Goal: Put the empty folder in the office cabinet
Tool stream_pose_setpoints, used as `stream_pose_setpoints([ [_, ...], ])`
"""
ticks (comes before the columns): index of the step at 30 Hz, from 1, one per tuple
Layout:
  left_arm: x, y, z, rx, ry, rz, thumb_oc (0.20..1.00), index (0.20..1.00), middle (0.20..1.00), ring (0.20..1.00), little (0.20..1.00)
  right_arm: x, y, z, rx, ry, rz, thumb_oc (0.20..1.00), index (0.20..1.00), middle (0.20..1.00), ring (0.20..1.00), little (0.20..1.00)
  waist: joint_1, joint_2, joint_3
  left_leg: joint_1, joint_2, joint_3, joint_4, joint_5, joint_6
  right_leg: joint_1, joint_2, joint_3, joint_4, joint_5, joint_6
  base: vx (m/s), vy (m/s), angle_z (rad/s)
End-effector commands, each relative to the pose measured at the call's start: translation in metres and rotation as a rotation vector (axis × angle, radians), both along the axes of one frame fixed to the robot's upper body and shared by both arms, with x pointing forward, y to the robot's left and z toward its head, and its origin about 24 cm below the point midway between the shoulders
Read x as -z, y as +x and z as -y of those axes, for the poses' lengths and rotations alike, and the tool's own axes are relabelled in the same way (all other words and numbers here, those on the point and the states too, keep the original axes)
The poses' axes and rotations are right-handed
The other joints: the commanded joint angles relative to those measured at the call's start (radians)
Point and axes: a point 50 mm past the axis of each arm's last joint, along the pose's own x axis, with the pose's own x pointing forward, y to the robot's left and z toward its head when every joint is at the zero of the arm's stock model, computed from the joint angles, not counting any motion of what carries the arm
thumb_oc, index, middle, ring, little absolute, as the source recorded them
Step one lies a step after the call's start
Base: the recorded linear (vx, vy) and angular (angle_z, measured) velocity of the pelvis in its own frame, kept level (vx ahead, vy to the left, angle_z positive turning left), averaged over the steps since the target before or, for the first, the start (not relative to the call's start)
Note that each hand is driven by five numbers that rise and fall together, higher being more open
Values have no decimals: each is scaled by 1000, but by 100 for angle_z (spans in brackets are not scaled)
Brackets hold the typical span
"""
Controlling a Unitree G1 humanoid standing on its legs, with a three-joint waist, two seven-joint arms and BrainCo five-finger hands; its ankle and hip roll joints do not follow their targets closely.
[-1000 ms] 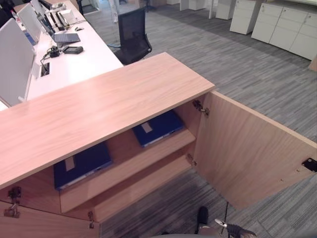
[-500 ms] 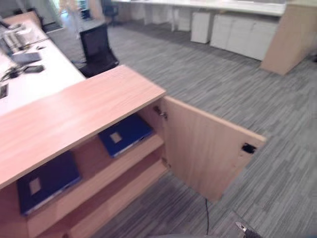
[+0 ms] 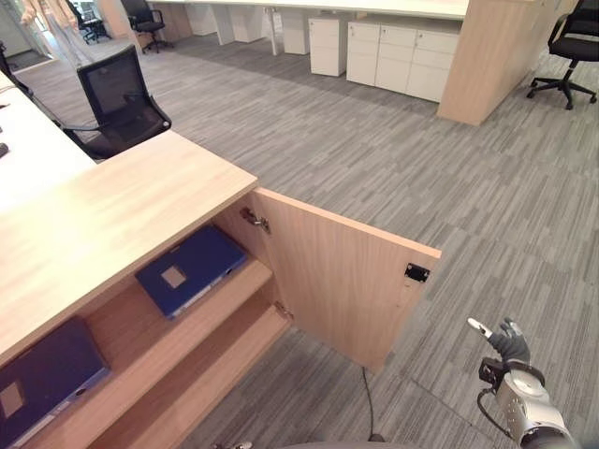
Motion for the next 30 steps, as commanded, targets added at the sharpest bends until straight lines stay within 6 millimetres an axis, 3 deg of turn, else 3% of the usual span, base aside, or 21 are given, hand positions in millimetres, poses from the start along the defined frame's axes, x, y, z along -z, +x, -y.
stream_pose_setpoints([
  [1, -3, -6, -21, -11, 48, -39, 1000, 1000, 1000, 1000, 1000, -14, 19, -6, -82, -51, 82, 1000, 1000, 1000, 1000, 1000, 4, -78, 6, 13, -45, -12, 18, -51, -15, 15, 24, -7, 7, -93, -29, 15, -43, 1],
  [6, -4, -12, -27, -32, 39, -48, 1000, 1000, 1000, 1000, 1000, -43, 49, -29, -338, -87, 183, 1000, 1000, 1000, 1000, 1000, 22, -87, 9, 15, -32, -16, 30, -47, -27, 30, 42, -13, 7, -111, -43, 23, -61, 1],
  [14, -4, -13, -28, -28, 19, -49, 1000, 1000, 1000, 1000, 1000, -66, 70, -69, -680, -69, 236, 1000, 1000, 1000, 1000, 1000, 42, -98, 14, 13, -23, -25, 30, -40, -39, 37, 53, -24, 7, -119, -51, 11, -31, 2],
  [21, -4, -12, -29, -15, 12, -58, 1000, 1000, 1000, 1000, 1000, -87, 80, -126, -1018, 44, 316, 1000, 1000, 1000, 1000, 1000, 56, -105, 11, 15, -15, -25, 26, -34, -48, 40, 56, -34, 7, -119, -54, 2, -9, 2],
  [22, -4, -12, -29, -15, 12, -58, 1000, 1000, 1000, 1000, 1000, -87, 80, -126, -1019, 44, 317, 1000, 1000, 1000, 1000, 1000, 56, -105, 11, 15, -15, -25, 26, -34, -48, 40, 56, -34, 7, -119, -54, 14, -9, -3],
  [23, -4, -12, -28, -3, 9, -63, 1000, 1000, 1000, 1000, 1000, -92, 82, -147, -1124, 77, 340, 1000, 1000, 1000, 1000, 1000, 62, -108, 8, 18, -14, -24, 24, -34, -49, 41, 56, -36, 7, -118, -54, 0, 0, 0],
  [25, -4, -10, -27, 20, 8, -65, 1000, 1000, 1000, 1000, 1000, -95, 82, -169, -1215, 123, 357, 1000, 1000, 1000, 1000, 1000, 67, -108, 5, 20, -12, -24, 21, -33, -51, 41, 55, -36, 7, -116, -54, 14, -6, -6],
  [30, -3, -7, -25, 44, 12, -65, 1000, 1000, 1000, 1000, 1000, -96, 88, -200, -1280, 182, 382, 1000, 1000, 1000, 1000, 1000, 78, -109, -2, 20, -11, -27, 20, -33, -52, 43, 54, -41, 7, -113, -56, 1, 0, -3],
])
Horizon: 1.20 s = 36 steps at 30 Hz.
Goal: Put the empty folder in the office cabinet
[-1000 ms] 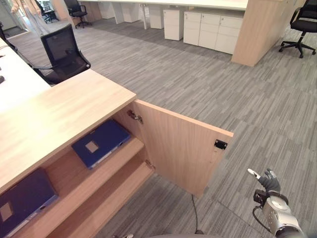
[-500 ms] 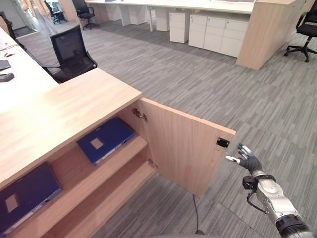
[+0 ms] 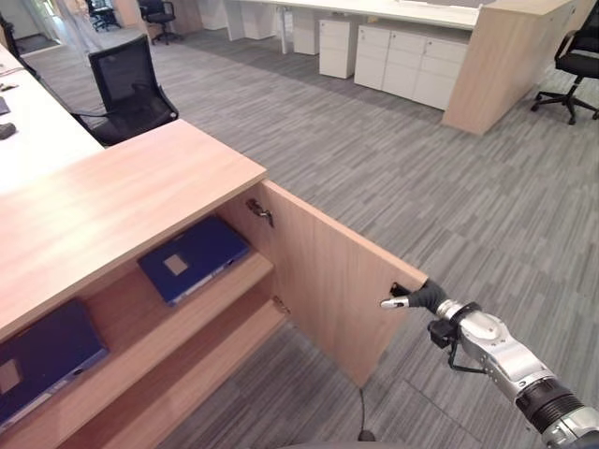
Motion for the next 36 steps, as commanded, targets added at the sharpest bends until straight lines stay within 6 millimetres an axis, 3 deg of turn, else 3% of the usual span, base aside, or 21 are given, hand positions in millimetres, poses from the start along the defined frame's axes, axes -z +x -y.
stream_pose_setpoints([
  [1, -4, 7, -23, 54, 71, -31, 1000, 1000, 1000, 1000, 1000, -34, 27, -78, -181, 245, 146, 1000, 1000, 1000, 1000, 1000, 51, -79, -14, 22, -30, -12, 32, -44, -38, 43, 33, -28, 8, -137, -39, -7, 3, -4],
  [4, -5, 10, -22, 68, 89, -29, 1000, 1000, 1000, 1000, 1000, -39, 11, -128, -343, 469, 43, 1000, 1000, 1000, 1000, 1000, 59, -76, -11, 23, -31, -13, 33, -45, -39, 45, 31, -30, 8, -133, -40, -6, 7, -9],
  [5, -4, 11, -21, 74, 91, -28, 1000, 1000, 1000, 1000, 1000, -34, -3, -152, -378, 649, -82, 1000, 1000, 1000, 1000, 1000, 60, -77, -15, 20, -33, -14, 30, -42, -39, 41, 27, -34, 8, -131, -40, -6, 10, -21],
  [9, -3, 15, -13, 57, 94, -12, 1000, 1000, 1000, 1000, 1000, -29, -31, -194, -415, 900, -276, 1000, 1000, 1000, 1000, 1000, 69, -72, -13, 20, -34, -21, 26, -41, -40, 42, 22, -43, 8, -129, -43, -17, 17, -4],
  [12, -2, 15, -8, 47, 86, -7, 1000, 1000, 1000, 1000, 1000, -24, -44, -208, -410, 1000, -387, 1000, 1000, 1000, 1000, 1000, 75, -74, -9, 14, -35, -29, 24, -38, -41, 39, 22, -49, 8, -128, -44, -34, 8, 21],
  [17, -1, 13, -3, 53, 74, -8, 1000, 1000, 1000, 1000, 1000, -3, -61, -219, -387, 987, -533, 1000, 1000, 1000, 1000, 1000, 97, -73, 3, 1, -34, -54, 16, -20, -46, 38, 24, -70, 8, -133, -48, -23, -21, 32],
  [24, -2, 15, -3, 43, 76, 8, 1000, 1000, 1000, 1000, 1000, 6, -63, -221, -391, 940, -570, 1000, 1000, 1000, 1000, 1000, 127, -73, 21, -29, -32, -92, 2, 17, -54, 21, 21, -106, 8, -131, -47, -26, -41, 15],
  [29, -3, 28, -2, 14, 81, 54, 1000, 1000, 1000, 1000, 1000, 15, -55, -210, -346, 888, -557, 1000, 1000, 1000, 1000, 1000, 159, -79, 60, -134, -36, -128, 47, 55, -63, -3, -12, -200, 8, -135, -48, -80, -29, 47],
  [31, -4, 33, -1, -3, 76, 73, 1000, 1000, 1000, 1000, 1000, 20, -49, -195, -303, 854, -527, 1000, 1000, 1000, 1000, 1000, 170, -78, 63, -147, -19, -61, 70, 49, -68, 15, -28, -265, 8, -165, -46, 15, 12, 175],
  [32, -4, 32, -3, -6, 78, 69, 1000, 1000, 1000, 1000, 1000, 21, -40, -173, -281, 780, -447, 1000, 1000, 1000, 1000, 1000, 170, -71, 63, -143, 5, 39, 77, 55, -70, 38, -44, -333, 8, -173, -40, -15, 78, 170],
  [34, -3, 23, -7, -6, 78, 41, 1000, 1000, 1000, 1000, 1000, 27, -37, -153, -279, 683, -406, 1000, 1000, 1000, 1000, 1000, 162, -57, 53, -127, 22, 124, 56, 62, -77, 54, -55, -381, 8, -170, -37, -4, 131, 119],
  [35, -3, 18, -9, 0, 76, 28, 1000, 1000, 1000, 1000, 1000, 32, -37, -141, -274, 602, -386, 1000, 1000, 1000, 1000, 1000, 161, -48, 46, -120, 23, 144, 37, 70, -80, 60, -60, -400, 8, -169, -36, 30, 225, 156],
  [36, -3, 10, -11, 13, 56, 12, 1000, 1000, 1000, 1000, 1000, 47, -35, -119, -270, 401, -363, 1000, 1000, 1000, 1000, 1000, 164, -36, 33, -112, 15, 138, 5, 84, -81, 74, -75, -428, 8, -161, -29, 30, 175, 126],
])
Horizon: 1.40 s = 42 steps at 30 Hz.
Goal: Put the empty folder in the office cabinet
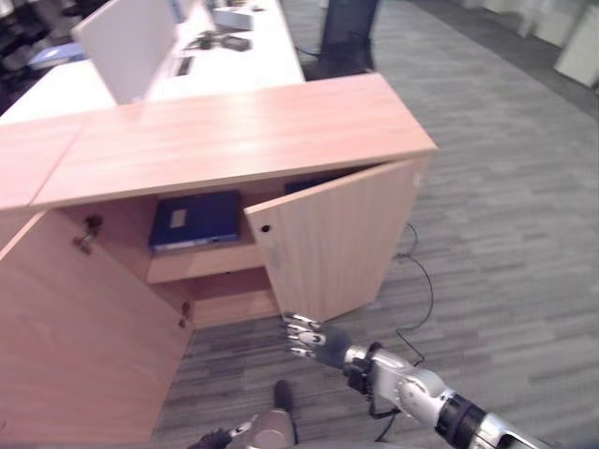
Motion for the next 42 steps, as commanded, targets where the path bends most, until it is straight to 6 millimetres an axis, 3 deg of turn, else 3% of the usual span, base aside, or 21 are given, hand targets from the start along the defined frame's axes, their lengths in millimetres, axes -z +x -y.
stream_pose_setpoints([
  [1, 4, -6, 13, 57, -54, -26, 1000, 1000, 1000, 1000, 1000, -8, 10, -8, -91, -79, 160, 1000, 1000, 1000, 1000, 1000, -17, 72, -24, 121, 42, -84, -153, 27, -46, 28, 95, 109, 9, -121, 45, 53, 215, 108],
  [3, 3, -5, 12, 71, -79, -17, 1000, 1000, 1000, 1000, 1000, 27, 9, 27, -117, -438, 181, 1000, 1000, 1000, 1000, 1000, -1, 78, -46, 130, 11, -128, -190, 18, -27, 47, 58, 69, 9, -93, 66, 60, 262, 35],
  [5, 4, -8, 13, 83, -78, -29, 1000, 1000, 1000, 1000, 1000, 55, -2, 47, -71, -615, 104, 1000, 1000, 1000, 1000, 1000, 6, 83, -63, 128, -24, -165, -196, -1, -6, 61, 25, 46, 12, -73, 80, 71, 336, 69],
  [6, 4, -6, 14, 101, -70, -30, 1000, 1000, 1000, 1000, 1000, 81, -21, 66, 7, -729, -30, 1000, 1000, 1000, 1000, 1000, 12, 85, -75, 122, -60, -198, -198, -15, 14, 72, -9, 25, 25, -60, 94, 55, 281, 101],
  [7, 4, -6, 13, 102, -67, -29, 1000, 1000, 1000, 1000, 1000, 81, -21, 64, 8, -727, -29, 1000, 1000, 1000, 1000, 1000, 11, 82, -75, 121, -63, -200, -198, -15, 16, 73, -12, 22, 26, -60, 96, 55, 293, 91],
  [13, 3, 1, 12, 178, -28, -38, 1000, 1000, 1000, 1000, 1000, 120, -81, 108, 341, -845, -428, 1000, 1000, 1000, 1000, 1000, 20, 81, -100, 127, -193, -313, -198, -61, 81, 116, -147, -67, 120, -32, 154, 94, 333, 58],
  [14, 2, 2, 11, 221, -11, -43, 1000, 1000, 1000, 1000, 1000, 126, -107, 132, 509, -880, -596, 1000, 1000, 1000, 1000, 1000, 11, 98, -98, 148, -252, -365, -198, -81, 114, 122, -226, -92, 233, -1, 169, 162, 469, 96],
  [15, 2, 3, 12, 223, -11, -42, 1000, 1000, 1000, 1000, 1000, 126, -106, 132, 512, -879, -596, 1000, 1000, 1000, 1000, 1000, 10, 97, -95, 150, -258, -368, -198, -81, 117, 123, -235, -94, 242, -3, 174, 192, 525, 113],
  [16, 2, 2, 10, 231, 0, -53, 1000, 1000, 1000, 1000, 1000, 127, -115, 140, 642, -854, -677, 1000, 1000, 1000, 1000, 1000, -14, 108, -81, 166, -288, -406, -198, -91, 136, 105, -284, -50, 347, 37, 172, 69, 239, 77],
  [18, 2, 1, 9, 231, 16, -57, 1000, 1000, 1000, 1000, 1000, 127, -115, 141, 778, -791, -724, 1000, 1000, 1000, 1000, 1000, -53, 125, -63, 171, -293, -437, -198, -90, 144, 37, -261, 95, 390, 17, 143, 22, 175, 63],
  [19, 2, 0, 8, 220, 26, -57, 1000, 1000, 1000, 1000, 1000, 127, -116, 140, 842, -753, -753, 1000, 1000, 1000, 1000, 1000, -57, 136, -59, 165, -283, -446, -198, -87, 140, -14, -211, 192, 391, -43, 113, -58, 49, 56],
  [21, 3, -4, 9, 228, 27, -60, 1000, 1000, 1000, 1000, 1000, 131, -130, 139, 923, -712, -824, 1000, 1000, 1000, 1000, 1000, -100, 144, -33, 154, -283, -524, -198, -40, 147, -92, -21, 420, 349, -150, 66, -46, -39, 44],
  [23, 2, -4, 7, 229, 30, -61, 1000, 1000, 1000, 1000, 1000, 132, -139, 138, 956, -698, -854, 1000, 1000, 1000, 1000, 1000, -119, 126, -18, 153, -295, -561, -198, -31, 142, -118, 70, 519, 332, -175, 65, 2, -80, 116],
  [26, 3, -10, 8, 199, 19, -71, 1000, 1000, 1000, 1000, 1000, 134, -149, 138, 966, -712, -888, 1000, 1000, 1000, 1000, 1000, -115, 113, -20, 155, -307, -603, -198, -31, 125, -107, 79, 476, 329, -176, 60, 40, -94, 131],
  [28, 4, -17, 10, 159, -3, -80, 1000, 1000, 1000, 1000, 1000, 135, -153, 136, 947, -730, -890, 1000, 1000, 1000, 1000, 1000, -110, 98, -36, 147, -300, -610, -198, -31, 108, -53, 91, 404, 224, -159, 59, 28, -177, 64],
  [30, 4, -17, 10, 159, -3, -80, 1000, 1000, 1000, 1000, 1000, 135, -153, 136, 946, -731, -890, 1000, 1000, 1000, 1000, 1000, -112, 99, -36, 147, -299, -612, -198, -31, 108, -49, 93, 402, 217, -155, 59, 13, -110, 33],
  [32, 4, -19, 10, 103, -1, -70, 1000, 1000, 1000, 1000, 1000, 134, -150, 137, 944, -738, -872, 1000, 1000, 1000, 1000, 1000, -100, 81, -38, 120, -272, -624, -198, -20, 83, -26, 138, 416, 111, -127, 55, 13, -209, -1],
  [37, 4, -18, 9, 72, 10, -59, 1000, 1000, 1000, 1000, 1000, 133, -146, 141, 955, -749, -840, 1000, 1000, 1000, 1000, 1000, -96, 62, -19, 91, -259, -631, -183, -9, 70, -15, 156, 408, 59, -113, 42, -19, -131, 2],
  [38, 4, -12, 10, 56, 11, -36, 1000, 1000, 1000, 1000, 1000, 132, -144, 144, 971, -750, -833, 1000, 1000, 1000, 1000, 1000, -95, 56, 2, 47, -269, -614, -110, -26, 65, -15, 148, 398, 53, -110, 42, -218, -86, 32],
  [39, 2, -1, 11, 30, 8, 11, 1000, 1000, 1000, 1000, 1000, 129, -138, 151, 993, -763, -811, 1000, 1000, 1000, 1000, 1000, -94, 52, 34, -27, -269, -543, 15, -67, 59, -25, 133, 380, 59, -108, 36, -225, -52, 47],
  [42, 2, -7, 7, -49, 13, 15, 1000, 1000, 1000, 1000, 1000, 128, -135, 154, 1001, -770, -806, 1000, 1000, 1000, 1000, 1000, -80, 44, 38, -13, -243, -513, 77, -128, 66, -22, 123, 397, 53, -94, 30, -73, 4, 29],
])
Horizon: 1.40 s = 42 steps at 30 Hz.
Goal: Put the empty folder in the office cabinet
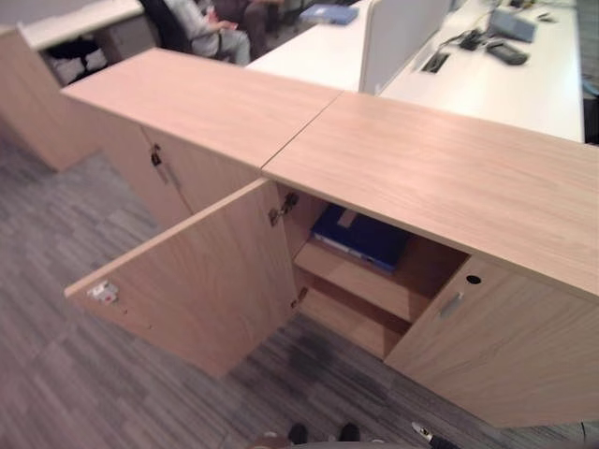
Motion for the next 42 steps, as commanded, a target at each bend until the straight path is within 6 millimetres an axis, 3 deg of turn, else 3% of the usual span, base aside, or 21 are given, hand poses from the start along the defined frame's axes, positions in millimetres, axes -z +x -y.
stream_pose_setpoints([
  [1, 0, -9, -6, -118, 21, 0, 1000, 1000, 1000, 1000, 1000, 1, -2, -1, 22, -12, 6, 1000, 1000, 1000, 1000, 1000, 7, 9, 13, -2, 45, 43, -53, -89, 29, 96, -48, 44, -54, -33, 136, 17, 44, 0],
  [3, -1, -23, -17, -218, 59, -20, 1000, 1000, 1000, 1000, 1000, 1, -3, 0, 23, -10, 8, 1000, 1000, 1000, 1000, 1000, 9, 10, -8, 56, 105, 14, -107, -91, 25, 92, -51, 77, -50, -37, 140, 48, 89, -7],
  [7, -6, -35, -35, -331, 109, -20, 1000, 1000, 1000, 1000, 1000, 0, -9, 7, 130, -6, 27, 1000, 1000, 1000, 1000, 1000, 0, 50, -59, 141, 149, -39, -277, -46, 4, 87, -50, 77, -32, -48, 147, 73, 172, -19],
  [9, -10, -38, -47, -370, 134, 3, 1000, 1000, 1000, 1000, 1000, -1, -18, 14, 200, -9, 25, 1000, 1000, 1000, 1000, 1000, -1, 78, -82, 187, 136, -53, -327, -46, 2, 99, -74, 67, -30, -42, 159, 67, 277, 2],
  [11, -12, -35, -54, -378, 149, 28, 1000, 1000, 1000, 1000, 1000, -1, -19, 14, 210, -9, 26, 1000, 1000, 1000, 1000, 1000, -3, 86, -90, 187, 127, -51, -327, -48, 5, 100, -88, 61, -35, -34, 168, 14, 257, 13],
  [14, -23, -24, -76, -394, 217, 102, 1000, 1000, 1000, 1000, 1000, -1, -18, 15, 231, -1, 40, 1000, 1000, 1000, 1000, 1000, 3, 108, -95, 205, 88, -47, -327, -65, 34, 91, -135, 72, -25, -8, 198, -14, 261, 13],
  [19, -42, 1, -102, -404, 291, 259, 1000, 1000, 1000, 1000, 1000, -1, -23, 15, 254, 9, 38, 1000, 1000, 1000, 1000, 1000, 8, 117, -105, 220, 39, -33, -327, -78, 71, 85, -192, 85, -9, 16, 231, -18, 249, -17],
  [22, -46, 0, -113, -422, 310, 258, 1000, 1000, 1000, 1000, 1000, -1, -26, 17, 258, 8, 32, 1000, 1000, 1000, 1000, 1000, 4, 117, -111, 227, 24, -20, -327, -84, 84, 85, -211, 90, -10, 28, 243, -9, 129, -5],
  [31, -53, -10, -132, -445, 338, 211, 1000, 1000, 1000, 1000, 1000, -3, -28, 24, 257, -2, 34, 1000, 1000, 1000, 1000, 1000, 1, 120, -114, 245, -1, 31, -327, -97, 114, 78, -231, 125, -37, 73, 267, 3, 69, -24],
  [34, -63, -15, -150, -486, 363, 201, 1000, 1000, 1000, 1000, 1000, -3, -28, 25, 259, 0, 43, 1000, 1000, 1000, 1000, 1000, -2, 119, -114, 254, -2, 53, -327, -102, 121, 80, -233, 135, -47, 84, 273, 9, 22, -16],
  [36, -76, -9, -166, -474, 399, 224, 1000, 1000, 1000, 1000, 1000, -3, -29, 25, 261, 5, 44, 1000, 1000, 1000, 1000, 1000, -8, 117, -116, 259, -1, 63, -327, -104, 123, 82, -233, 140, -56, 90, 277, 9, -9, -15],
  [42, -92, 20, -180, -389, 446, 292, 1000, 1000, 1000, 1000, 1000, -3, -27, 23, 236, 7, 49, 1000, 1000, 1000, 1000, 1000, -16, 105, -118, 266, 1, 75, -327, -106, 122, 88, -232, 143, -63, 92, 283, 1, -15, -13],
])
